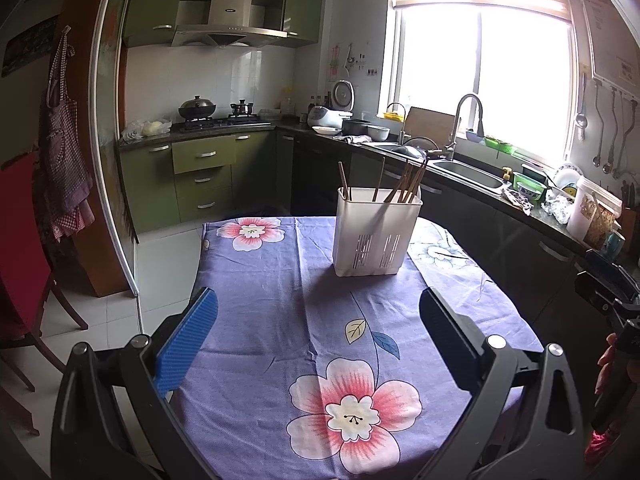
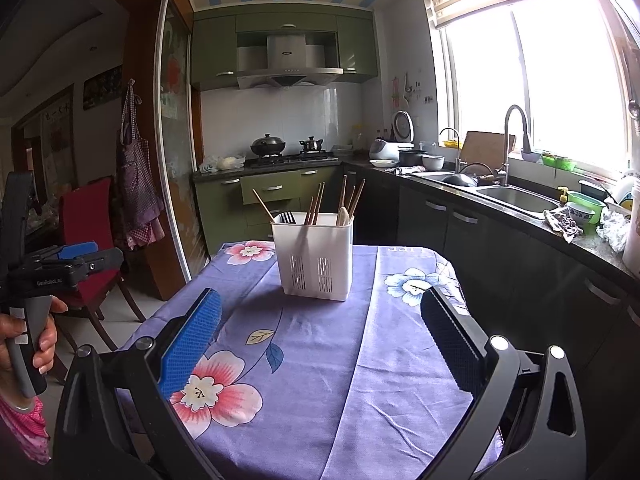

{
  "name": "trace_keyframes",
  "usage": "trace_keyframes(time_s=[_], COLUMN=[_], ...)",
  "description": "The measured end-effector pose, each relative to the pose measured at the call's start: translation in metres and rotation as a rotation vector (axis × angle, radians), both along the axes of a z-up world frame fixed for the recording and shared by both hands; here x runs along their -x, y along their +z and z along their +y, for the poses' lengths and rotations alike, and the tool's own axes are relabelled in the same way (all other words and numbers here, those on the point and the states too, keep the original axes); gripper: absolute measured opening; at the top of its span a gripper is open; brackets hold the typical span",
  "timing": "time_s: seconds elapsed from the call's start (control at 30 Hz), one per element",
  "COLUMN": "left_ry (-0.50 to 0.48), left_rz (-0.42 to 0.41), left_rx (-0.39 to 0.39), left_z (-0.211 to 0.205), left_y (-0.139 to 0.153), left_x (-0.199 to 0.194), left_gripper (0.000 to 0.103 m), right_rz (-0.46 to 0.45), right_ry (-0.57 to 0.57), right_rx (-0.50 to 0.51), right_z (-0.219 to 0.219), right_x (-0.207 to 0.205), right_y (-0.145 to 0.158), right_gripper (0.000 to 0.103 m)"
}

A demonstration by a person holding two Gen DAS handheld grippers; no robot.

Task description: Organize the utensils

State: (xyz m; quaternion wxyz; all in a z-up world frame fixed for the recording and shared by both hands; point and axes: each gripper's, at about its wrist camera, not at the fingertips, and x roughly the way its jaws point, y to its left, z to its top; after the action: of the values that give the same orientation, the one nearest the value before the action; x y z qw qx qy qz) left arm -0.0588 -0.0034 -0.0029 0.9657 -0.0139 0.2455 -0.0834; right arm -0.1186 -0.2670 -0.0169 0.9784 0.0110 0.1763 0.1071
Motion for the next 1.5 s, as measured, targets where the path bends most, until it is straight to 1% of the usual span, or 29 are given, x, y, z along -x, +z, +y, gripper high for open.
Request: trace_keyframes(time_s=[0.37, 0.87, 1.1, 1.5], left_ry=[-0.001, -0.001, -0.013, -0.001], left_rz=[0.007, 0.006, 0.014, 0.015], left_rx=[0.011, 0.007, 0.021, 0.005], left_z=[0.0009, -0.0009, -0.0021, -0.0044], left_y=[0.0020, 0.0022, 0.0017, 0.0001], left_x=[0.0001, 0.0012, 0.0015, 0.0012], left_gripper=[0.096, 0.096, 0.096, 0.096], right_rz=[0.004, 0.006, 0.008, 0.012], right_ry=[0.006, 0.010, 0.011, 0.010], right_rx=[-0.003, -0.007, -0.007, -0.007], right_z=[0.0008, 0.0010, 0.0009, 0.0012], right_x=[-0.0011, -0.0025, -0.0025, -0.0033], right_y=[-0.0027, -0.0029, -0.0023, -0.0025], right_gripper=[0.098, 0.098, 0.098, 0.098])
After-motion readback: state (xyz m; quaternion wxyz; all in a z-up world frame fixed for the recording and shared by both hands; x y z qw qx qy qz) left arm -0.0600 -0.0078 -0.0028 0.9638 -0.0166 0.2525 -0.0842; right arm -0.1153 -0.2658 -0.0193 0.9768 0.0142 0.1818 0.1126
